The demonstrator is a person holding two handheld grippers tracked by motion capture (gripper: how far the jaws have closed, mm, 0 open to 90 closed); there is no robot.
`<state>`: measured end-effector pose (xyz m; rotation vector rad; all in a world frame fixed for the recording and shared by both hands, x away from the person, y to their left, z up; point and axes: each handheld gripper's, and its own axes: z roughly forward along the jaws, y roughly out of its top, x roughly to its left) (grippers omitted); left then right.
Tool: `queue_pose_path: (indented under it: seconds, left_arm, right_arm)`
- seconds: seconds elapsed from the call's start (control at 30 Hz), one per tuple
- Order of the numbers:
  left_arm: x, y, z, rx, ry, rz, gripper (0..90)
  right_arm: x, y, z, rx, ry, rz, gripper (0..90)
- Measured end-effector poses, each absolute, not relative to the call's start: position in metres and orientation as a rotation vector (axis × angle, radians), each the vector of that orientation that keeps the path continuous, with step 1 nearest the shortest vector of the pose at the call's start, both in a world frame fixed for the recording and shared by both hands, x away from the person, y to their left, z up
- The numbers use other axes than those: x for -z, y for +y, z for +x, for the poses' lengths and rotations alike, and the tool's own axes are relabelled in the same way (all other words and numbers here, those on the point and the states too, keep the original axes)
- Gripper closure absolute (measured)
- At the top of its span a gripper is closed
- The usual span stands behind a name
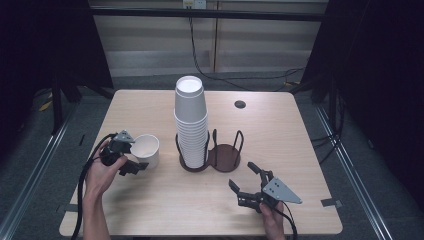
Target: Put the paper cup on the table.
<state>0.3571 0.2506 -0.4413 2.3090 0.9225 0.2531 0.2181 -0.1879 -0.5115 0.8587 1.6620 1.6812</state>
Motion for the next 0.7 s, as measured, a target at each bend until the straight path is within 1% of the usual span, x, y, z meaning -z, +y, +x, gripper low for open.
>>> queue_pose_path:
  seconds: [0.07,0.13,0.23,0.4,0.47,0.5,0.6,0.7]
  left_arm:
    - [0.443,0.252,0.353,-0.321,0.938,2.26,15.9]
    - [0.443,0.255,0.348,-0.312,0.931,2.22,16.2]
    - [0.445,0.261,0.34,-0.305,0.927,2.114,15.9]
    - [0.445,0.265,0.329,-0.368,0.954,2.034,16.0]
    - [0.445,0.266,0.323,-0.365,0.938,1.967,16.3]
    - [0.447,0.265,0.319,-0.359,0.937,1.906,17.1]
    - [0.449,0.263,0.312,-0.393,0.941,1.868,16.4]
    - [0.449,0.259,0.301,-0.425,0.906,1.818,16.5]
  right_arm:
    - [0.512,-0.188,0.218,-1.681,1.662,0.861,12.9]
    - [0.511,-0.188,0.218,-1.677,1.662,0.862,12.8]
    - [0.511,-0.188,0.218,-1.677,1.663,0.862,12.9]
    - [0.511,-0.188,0.218,-1.677,1.663,0.862,12.9]
    - [0.511,-0.188,0.218,-1.677,1.663,0.862,12.9]
    - [0.511,-0.188,0.218,-1.677,1.663,0.863,12.9]
    - [0.511,-0.188,0.218,-1.677,1.663,0.862,12.9]
    - [0.511,-0.188,0.218,-1.678,1.663,0.862,12.9]
